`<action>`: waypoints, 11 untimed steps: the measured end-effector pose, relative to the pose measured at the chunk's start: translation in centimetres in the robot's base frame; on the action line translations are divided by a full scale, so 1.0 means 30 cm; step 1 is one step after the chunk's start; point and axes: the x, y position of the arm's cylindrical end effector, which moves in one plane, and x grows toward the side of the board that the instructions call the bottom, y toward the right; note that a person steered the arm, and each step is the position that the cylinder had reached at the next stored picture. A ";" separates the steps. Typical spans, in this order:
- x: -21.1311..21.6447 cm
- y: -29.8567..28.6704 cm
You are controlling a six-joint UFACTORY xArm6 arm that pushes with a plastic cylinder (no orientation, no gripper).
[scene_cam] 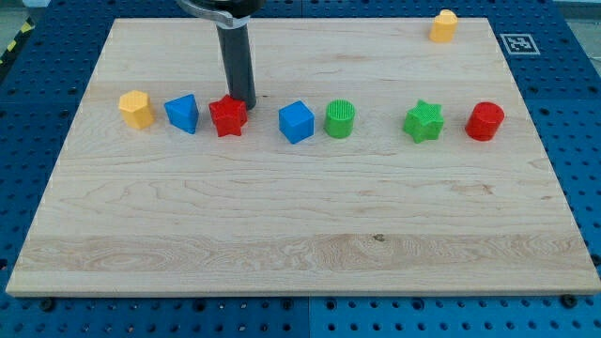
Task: Nudge the blue triangle down a bit
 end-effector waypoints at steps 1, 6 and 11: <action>-0.031 -0.025; -0.039 -0.234; -0.058 -0.349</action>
